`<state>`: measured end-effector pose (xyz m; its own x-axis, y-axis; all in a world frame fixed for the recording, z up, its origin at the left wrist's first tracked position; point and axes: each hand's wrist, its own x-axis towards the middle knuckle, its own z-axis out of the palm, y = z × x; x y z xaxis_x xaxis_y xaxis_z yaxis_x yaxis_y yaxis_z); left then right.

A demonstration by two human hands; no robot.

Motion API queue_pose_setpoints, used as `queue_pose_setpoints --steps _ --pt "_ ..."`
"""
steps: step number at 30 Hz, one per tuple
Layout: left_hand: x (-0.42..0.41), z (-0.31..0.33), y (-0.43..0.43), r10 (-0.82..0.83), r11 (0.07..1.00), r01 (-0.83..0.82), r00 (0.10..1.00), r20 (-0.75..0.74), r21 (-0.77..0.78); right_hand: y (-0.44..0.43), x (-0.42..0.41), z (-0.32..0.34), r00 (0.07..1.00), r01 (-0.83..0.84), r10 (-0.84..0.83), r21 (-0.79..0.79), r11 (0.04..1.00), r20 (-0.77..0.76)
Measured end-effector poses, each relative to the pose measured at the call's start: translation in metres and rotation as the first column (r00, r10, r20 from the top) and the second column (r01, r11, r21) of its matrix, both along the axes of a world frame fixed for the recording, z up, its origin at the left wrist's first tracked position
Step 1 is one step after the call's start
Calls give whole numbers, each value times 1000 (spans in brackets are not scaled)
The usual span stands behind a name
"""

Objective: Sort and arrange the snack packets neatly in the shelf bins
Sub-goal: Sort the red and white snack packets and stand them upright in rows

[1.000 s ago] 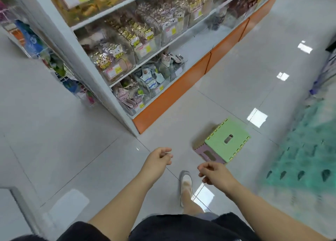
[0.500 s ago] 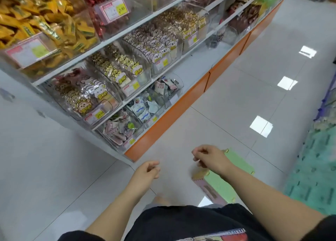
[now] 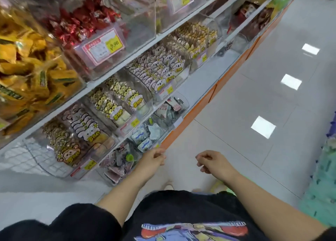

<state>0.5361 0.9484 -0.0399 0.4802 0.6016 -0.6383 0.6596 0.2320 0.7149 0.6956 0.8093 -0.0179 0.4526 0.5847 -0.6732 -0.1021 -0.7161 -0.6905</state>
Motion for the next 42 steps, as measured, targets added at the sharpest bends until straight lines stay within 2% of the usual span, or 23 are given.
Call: queue_pose_setpoints --steps 5,10,16,22,25,31,42 --pt "69 6 36 -91 996 91 996 20 -1 15 43 -6 999 51 -51 -42 998 -4" --pt "133 13 60 -59 998 58 997 57 6 36 100 -9 999 42 -42 -55 998 0" --pt "196 12 81 85 996 -85 995 60 -8 75 192 -9 987 -152 156 -105 983 36" --pt "223 -1 77 299 954 -299 954 18 -3 127 263 -4 906 -397 412 -139 907 101" --pt "219 -5 65 388 920 -387 922 13 -62 156 272 -6 858 -488 502 -137 862 107" --pt "193 -26 54 516 851 -520 854 -66 -78 198 252 -14 771 -624 631 -96 776 90" --pt "183 -65 70 591 802 -596 802 -89 -42 239 238 -64 630 -748 763 -148 647 148"
